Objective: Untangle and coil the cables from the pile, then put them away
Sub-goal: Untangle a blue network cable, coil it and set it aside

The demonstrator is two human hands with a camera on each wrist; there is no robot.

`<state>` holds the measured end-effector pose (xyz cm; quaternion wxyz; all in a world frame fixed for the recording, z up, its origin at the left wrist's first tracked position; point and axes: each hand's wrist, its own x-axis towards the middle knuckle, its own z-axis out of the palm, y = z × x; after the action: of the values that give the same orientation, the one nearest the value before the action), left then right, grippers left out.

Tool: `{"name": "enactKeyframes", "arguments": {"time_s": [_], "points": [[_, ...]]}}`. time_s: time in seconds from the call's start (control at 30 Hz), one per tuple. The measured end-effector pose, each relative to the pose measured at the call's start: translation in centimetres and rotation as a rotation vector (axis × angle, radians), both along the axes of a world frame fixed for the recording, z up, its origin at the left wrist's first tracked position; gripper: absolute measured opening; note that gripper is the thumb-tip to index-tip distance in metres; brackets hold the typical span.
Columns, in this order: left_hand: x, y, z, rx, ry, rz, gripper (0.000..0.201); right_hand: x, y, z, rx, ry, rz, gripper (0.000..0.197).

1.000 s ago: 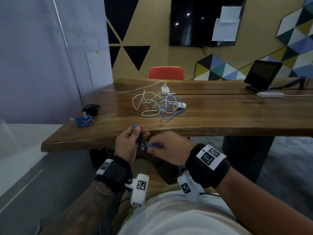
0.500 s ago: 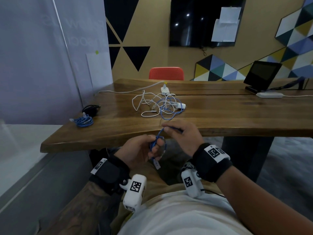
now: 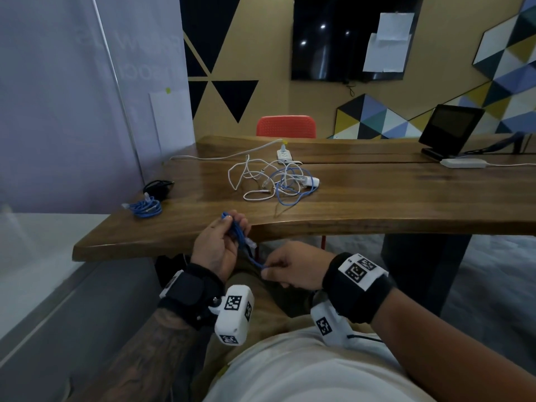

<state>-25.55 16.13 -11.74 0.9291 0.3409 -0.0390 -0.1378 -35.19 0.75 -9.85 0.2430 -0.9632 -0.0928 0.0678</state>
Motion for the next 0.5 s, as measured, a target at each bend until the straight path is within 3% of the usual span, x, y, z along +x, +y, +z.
{"name": "enactKeyframes", "arguments": {"time_s": [0.17, 0.3, 0.4, 0.5], "points": [[0.6, 0.4, -1.6, 0.253, -0.172, 0.065, 0.02, -0.4, -0.4, 1.3, 0.131, -0.299, -0.001, 0.018], [-0.4, -0.4, -2.1, 0.577, -0.504, -0.051, 0.018, -0.1, -1.0, 1.8, 0.18, -0.469, 0.008, 0.009], [-1.9, -1.0, -1.2, 0.578, -0.534, -0.268, 0.027, 0.6, -2.4, 1.9, 0.192, -0.636, -0.06, 0.007], [-2.7, -1.4, 0.1, 0.498, -0.459, -0.427, 0.032, 1.2, -3.5, 1.0, 0.374, -0.636, -0.183, 0.01]]}}
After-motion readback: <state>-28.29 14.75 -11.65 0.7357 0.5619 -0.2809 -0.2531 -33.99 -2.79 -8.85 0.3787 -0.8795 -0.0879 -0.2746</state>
